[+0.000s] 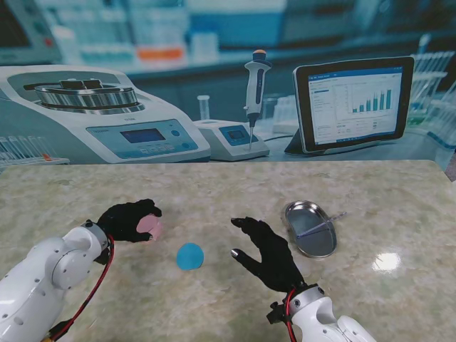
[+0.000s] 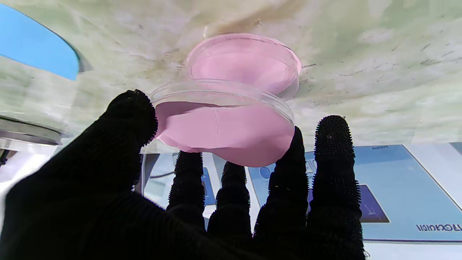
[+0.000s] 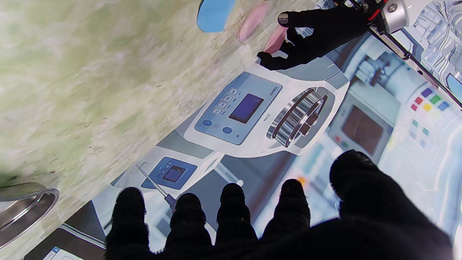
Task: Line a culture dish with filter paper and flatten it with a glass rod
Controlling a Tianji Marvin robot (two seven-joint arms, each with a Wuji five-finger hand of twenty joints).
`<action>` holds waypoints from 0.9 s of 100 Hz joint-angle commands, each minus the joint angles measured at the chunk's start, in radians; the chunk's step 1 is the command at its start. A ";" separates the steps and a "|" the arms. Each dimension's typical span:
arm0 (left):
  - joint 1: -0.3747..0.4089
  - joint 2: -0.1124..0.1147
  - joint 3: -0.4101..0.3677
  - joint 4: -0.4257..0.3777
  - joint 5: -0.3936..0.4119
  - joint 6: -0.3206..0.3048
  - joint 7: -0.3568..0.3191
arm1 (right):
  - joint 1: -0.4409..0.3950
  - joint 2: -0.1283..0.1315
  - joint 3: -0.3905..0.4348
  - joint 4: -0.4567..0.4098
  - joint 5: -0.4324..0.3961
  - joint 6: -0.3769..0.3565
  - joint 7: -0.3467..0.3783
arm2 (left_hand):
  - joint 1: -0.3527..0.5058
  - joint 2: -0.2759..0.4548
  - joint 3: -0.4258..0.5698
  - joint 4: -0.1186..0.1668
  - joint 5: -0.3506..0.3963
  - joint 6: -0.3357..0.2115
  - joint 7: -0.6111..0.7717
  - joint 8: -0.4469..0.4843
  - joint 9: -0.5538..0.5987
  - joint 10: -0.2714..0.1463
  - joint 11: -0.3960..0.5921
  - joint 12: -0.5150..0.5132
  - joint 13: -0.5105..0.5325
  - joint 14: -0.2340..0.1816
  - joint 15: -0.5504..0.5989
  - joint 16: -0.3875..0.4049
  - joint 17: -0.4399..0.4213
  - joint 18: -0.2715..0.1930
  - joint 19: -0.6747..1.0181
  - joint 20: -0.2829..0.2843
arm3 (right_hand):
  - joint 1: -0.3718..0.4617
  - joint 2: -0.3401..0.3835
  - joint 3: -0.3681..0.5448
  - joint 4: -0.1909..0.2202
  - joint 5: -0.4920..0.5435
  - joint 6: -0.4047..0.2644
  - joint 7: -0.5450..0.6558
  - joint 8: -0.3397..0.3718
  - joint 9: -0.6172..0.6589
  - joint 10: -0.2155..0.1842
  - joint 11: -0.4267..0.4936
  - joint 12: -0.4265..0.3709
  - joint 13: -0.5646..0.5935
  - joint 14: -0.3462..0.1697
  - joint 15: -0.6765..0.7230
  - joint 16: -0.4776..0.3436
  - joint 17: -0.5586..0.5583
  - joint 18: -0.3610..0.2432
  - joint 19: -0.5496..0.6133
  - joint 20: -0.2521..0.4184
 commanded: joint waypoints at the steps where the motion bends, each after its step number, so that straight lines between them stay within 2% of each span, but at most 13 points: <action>1: 0.037 0.005 -0.013 -0.021 0.002 -0.012 -0.008 | -0.006 -0.003 -0.004 -0.001 0.003 0.003 0.002 | 0.145 0.056 0.102 0.050 0.001 0.017 0.079 0.034 0.019 0.017 0.015 -0.013 0.087 -0.118 0.090 0.021 0.004 -0.008 0.031 -0.024 | 0.009 0.013 -0.016 0.022 -0.014 -0.008 0.007 0.013 -0.012 -0.027 0.011 -0.004 -0.002 -0.028 0.014 -0.005 -0.007 -0.017 0.013 -0.008; 48: 0.303 0.000 -0.199 -0.236 0.013 -0.107 -0.038 | -0.003 -0.003 -0.005 0.004 0.002 -0.004 -0.002 | 0.140 0.053 0.106 0.048 -0.002 0.013 0.123 0.056 0.022 0.016 0.026 -0.020 0.092 -0.121 0.089 0.020 0.005 -0.009 0.032 -0.031 | 0.007 0.013 -0.016 0.021 -0.014 -0.009 0.007 0.013 -0.014 -0.028 0.010 -0.004 -0.003 -0.029 0.013 -0.005 -0.007 -0.017 0.013 -0.009; 61: 0.375 -0.004 -0.237 -0.287 0.026 -0.109 -0.033 | -0.005 -0.004 -0.004 0.004 0.002 -0.005 -0.004 | 0.137 0.052 0.106 0.048 -0.002 0.013 0.123 0.056 0.022 0.018 0.029 -0.020 0.089 -0.116 0.087 0.019 -0.004 -0.003 0.025 -0.034 | 0.007 0.014 -0.016 0.021 -0.014 -0.009 0.007 0.014 -0.013 -0.026 0.011 -0.004 -0.003 -0.029 0.013 -0.005 -0.007 -0.017 0.014 -0.009; 75: 0.435 -0.008 -0.260 -0.316 0.035 -0.099 -0.025 | -0.006 -0.004 -0.003 0.004 0.002 -0.007 -0.006 | 0.138 0.052 0.107 0.049 -0.003 0.013 0.119 0.054 0.022 0.019 0.031 -0.021 0.090 -0.116 0.086 0.019 -0.004 -0.005 0.025 -0.034 | 0.007 0.013 -0.016 0.021 -0.014 -0.009 0.006 0.013 -0.013 -0.027 0.010 -0.004 -0.003 -0.028 0.013 -0.005 -0.007 -0.017 0.014 -0.009; 90: 0.460 -0.006 -0.266 -0.312 0.040 -0.095 -0.034 | -0.006 -0.004 -0.004 0.004 0.002 -0.010 -0.006 | 0.140 0.050 0.111 0.049 -0.002 0.013 0.115 0.052 0.022 0.018 0.032 -0.023 0.092 -0.119 0.087 0.020 0.001 -0.006 0.028 -0.033 | 0.006 0.014 -0.016 0.021 -0.014 -0.009 0.006 0.013 -0.014 -0.027 0.010 -0.004 -0.002 -0.029 0.013 -0.005 -0.007 -0.017 0.014 -0.010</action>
